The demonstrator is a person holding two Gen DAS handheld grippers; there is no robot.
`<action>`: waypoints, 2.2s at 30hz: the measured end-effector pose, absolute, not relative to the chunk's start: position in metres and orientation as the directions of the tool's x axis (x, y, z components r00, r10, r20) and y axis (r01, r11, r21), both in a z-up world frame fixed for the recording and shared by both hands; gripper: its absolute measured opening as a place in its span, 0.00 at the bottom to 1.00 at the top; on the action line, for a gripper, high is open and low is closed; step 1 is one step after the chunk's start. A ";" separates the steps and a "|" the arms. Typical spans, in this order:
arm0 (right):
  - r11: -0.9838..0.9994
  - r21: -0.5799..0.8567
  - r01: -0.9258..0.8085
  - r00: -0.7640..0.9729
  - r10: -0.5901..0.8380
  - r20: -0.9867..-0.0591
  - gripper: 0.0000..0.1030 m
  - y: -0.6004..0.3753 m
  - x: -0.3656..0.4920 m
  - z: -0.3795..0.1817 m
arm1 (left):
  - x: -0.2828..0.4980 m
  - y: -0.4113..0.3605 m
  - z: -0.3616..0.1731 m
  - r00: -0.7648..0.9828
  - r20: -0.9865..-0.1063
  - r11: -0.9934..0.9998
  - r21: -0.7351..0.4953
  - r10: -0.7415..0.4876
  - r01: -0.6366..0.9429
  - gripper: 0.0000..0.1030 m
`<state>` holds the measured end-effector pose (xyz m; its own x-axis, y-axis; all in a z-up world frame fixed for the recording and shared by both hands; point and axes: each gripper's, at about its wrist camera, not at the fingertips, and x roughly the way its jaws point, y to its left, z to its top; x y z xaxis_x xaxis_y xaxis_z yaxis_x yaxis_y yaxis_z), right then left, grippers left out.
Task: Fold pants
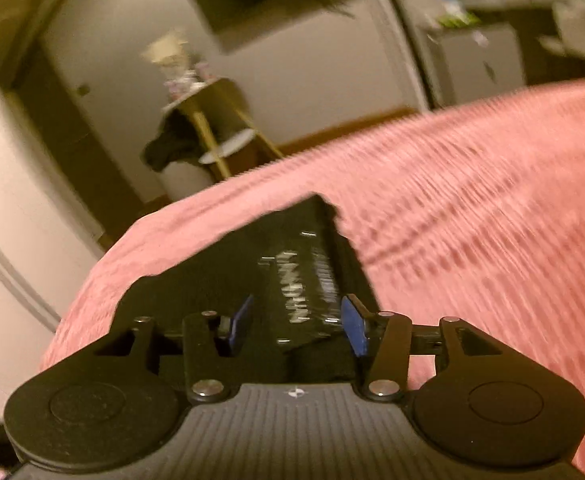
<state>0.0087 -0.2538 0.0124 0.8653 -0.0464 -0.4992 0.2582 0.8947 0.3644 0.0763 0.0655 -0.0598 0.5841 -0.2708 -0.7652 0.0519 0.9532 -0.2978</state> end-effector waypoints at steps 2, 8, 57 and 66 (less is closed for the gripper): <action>0.915 0.344 0.208 0.871 -0.014 -0.490 0.41 -0.244 0.002 0.011 | 0.075 0.065 -0.060 0.584 -0.767 0.955 -0.290 -0.266 0.054 0.98; 0.925 0.292 0.245 0.799 -0.022 -0.601 0.26 -0.241 0.018 -0.013 | 0.075 0.063 -0.058 0.585 -0.771 0.961 -0.272 -0.252 0.056 0.98; 0.863 0.398 0.310 0.773 0.015 -0.634 0.50 -0.307 -0.009 -0.017 | 0.077 -0.025 -0.033 0.623 -0.700 0.924 -0.144 -0.348 0.354 1.00; 0.647 0.641 0.412 0.761 0.142 -0.633 0.50 -0.340 -0.031 -0.048 | 0.031 -0.003 -0.038 0.627 -0.695 0.931 -0.190 -0.352 0.312 1.00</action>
<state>-0.0315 -0.3396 -0.0484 0.7612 0.1422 -0.6327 0.4121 0.6472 0.6413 0.0313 -0.0033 -0.0380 0.6269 -0.3520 -0.6950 0.3120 0.9309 -0.1901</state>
